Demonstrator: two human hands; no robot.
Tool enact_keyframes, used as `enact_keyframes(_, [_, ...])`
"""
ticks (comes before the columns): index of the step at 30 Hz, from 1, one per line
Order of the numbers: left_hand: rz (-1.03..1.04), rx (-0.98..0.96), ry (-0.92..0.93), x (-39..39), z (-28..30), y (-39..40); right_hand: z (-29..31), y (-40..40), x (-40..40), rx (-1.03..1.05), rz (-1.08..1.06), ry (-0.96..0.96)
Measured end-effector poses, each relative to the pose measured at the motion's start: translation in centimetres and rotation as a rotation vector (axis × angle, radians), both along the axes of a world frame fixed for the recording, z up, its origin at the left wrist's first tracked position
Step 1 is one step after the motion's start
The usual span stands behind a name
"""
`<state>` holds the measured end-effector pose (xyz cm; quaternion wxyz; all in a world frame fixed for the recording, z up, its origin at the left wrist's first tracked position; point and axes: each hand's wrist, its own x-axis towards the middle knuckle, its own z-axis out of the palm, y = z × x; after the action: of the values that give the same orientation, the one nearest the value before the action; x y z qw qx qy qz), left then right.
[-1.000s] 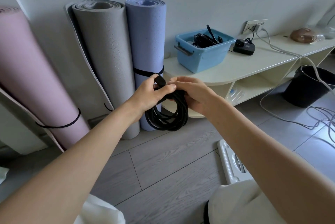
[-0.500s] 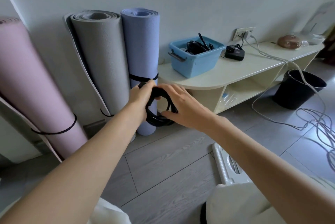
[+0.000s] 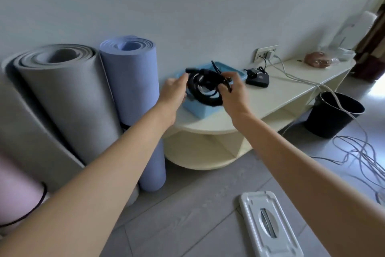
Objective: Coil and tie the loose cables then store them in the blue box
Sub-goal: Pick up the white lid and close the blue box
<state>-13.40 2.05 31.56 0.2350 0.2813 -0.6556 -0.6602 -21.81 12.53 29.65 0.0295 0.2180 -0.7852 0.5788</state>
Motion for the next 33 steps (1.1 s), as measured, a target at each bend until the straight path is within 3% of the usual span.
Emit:
enact_keyframes(2, [0.022, -0.402, -0.151, -2.6, 0.0, -2.1, 1.2, -2.5, -4.0, -0.037, -0.129, 0.025])
enact_keyframes(5, [-0.052, -0.682, -0.250, -5.0, -1.3, -3.6, 1.3, -5.6, -8.1, 0.020, -0.156, 0.057])
enact_keyframes(9, [-0.178, -0.681, -0.305, -7.9, -5.7, -4.5, -3.7, -7.9, -10.9, 0.553, 0.000, 0.172])
enact_keyframes(15, [0.060, -0.868, -0.045, -6.9, -8.6, -0.4, -4.1, 0.0, -10.8, 0.387, -0.061, 0.305])
enact_keyframes(19, [-0.217, -0.897, -0.068, -6.7, -13.4, 5.8, -9.3, 7.5, -9.8, 0.516, -0.134, 0.138])
enact_keyframes(25, [-0.763, -0.850, -0.476, -9.0, -23.9, 15.0, -25.0, 18.6, -7.3, 0.835, -0.140, -0.387])
enact_keyframes(29, [-0.871, -0.846, -0.627, -10.4, -28.1, 16.7, -33.0, 21.9, -6.3, 1.046, -0.015, -0.627])
enact_keyframes(33, [-0.856, -0.828, -0.731, -11.1, -31.2, 16.3, -39.3, 22.1, -5.6, 1.045, 0.012, -0.834])
